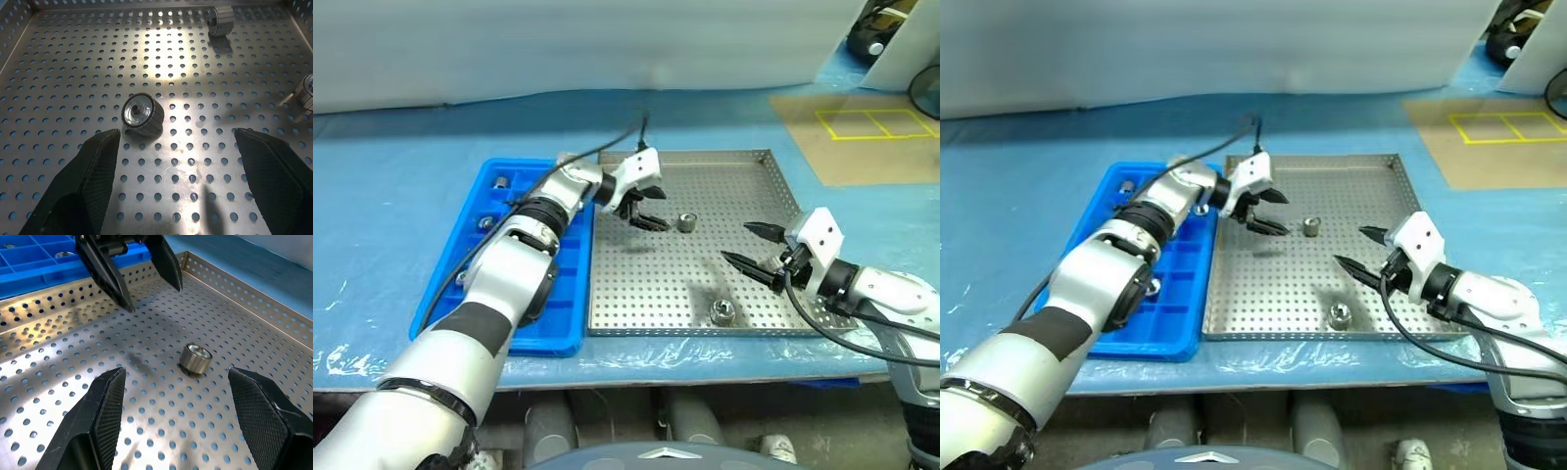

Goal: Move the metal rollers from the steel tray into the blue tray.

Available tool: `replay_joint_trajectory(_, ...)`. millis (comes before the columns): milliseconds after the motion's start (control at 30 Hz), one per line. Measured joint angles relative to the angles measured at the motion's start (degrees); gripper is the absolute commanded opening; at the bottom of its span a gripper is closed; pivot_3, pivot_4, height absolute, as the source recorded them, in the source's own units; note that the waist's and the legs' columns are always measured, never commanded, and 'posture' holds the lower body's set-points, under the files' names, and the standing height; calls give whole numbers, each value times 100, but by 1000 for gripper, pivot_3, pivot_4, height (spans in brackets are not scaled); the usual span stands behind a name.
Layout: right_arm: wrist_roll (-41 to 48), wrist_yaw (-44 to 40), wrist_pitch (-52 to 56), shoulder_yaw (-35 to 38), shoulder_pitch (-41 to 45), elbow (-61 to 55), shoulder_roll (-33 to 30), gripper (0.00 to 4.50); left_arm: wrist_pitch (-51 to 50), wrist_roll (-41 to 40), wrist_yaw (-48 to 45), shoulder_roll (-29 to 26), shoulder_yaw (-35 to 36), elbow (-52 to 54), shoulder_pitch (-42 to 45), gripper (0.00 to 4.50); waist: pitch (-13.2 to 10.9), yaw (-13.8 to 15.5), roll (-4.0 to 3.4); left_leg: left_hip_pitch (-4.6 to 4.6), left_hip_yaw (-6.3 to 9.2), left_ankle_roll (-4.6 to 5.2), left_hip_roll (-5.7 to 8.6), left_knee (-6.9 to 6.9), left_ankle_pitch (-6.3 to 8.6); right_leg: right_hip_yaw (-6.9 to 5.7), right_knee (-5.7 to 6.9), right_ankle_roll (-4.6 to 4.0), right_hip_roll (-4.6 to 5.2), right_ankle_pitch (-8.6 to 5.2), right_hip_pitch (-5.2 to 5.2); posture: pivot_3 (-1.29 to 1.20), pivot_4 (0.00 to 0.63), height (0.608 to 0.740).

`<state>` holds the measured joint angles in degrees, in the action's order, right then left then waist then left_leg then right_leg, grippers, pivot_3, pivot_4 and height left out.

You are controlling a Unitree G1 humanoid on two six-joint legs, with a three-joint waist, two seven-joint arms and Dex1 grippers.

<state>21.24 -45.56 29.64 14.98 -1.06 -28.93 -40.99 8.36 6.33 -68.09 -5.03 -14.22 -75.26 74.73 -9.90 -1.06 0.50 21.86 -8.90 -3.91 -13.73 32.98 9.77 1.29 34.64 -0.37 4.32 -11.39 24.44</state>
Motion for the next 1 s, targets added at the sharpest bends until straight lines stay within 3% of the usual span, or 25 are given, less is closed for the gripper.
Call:
replay_joint_trajectory(433, 287, 441, 442, 353, -661, -818, 0, 3384, 58, 842, 2384, 604, -54, -339, -87, 3962, 1, -415, -1, 30, -5, 54, 9, 18, 32, 2, -49, 14, 4, 2, 0, -673, 150, 740)
replay_joint_trajectory(1000, 303, 578, 454, 362, -826, -933, -20, 3384, -563, 972, 3199, 888, 394, -379, -385, 3962, 3, -649, -5, 33, -41, 101, 48, 22, 61, 1, -102, 34, 41, 15, -10, -699, 150, 740)
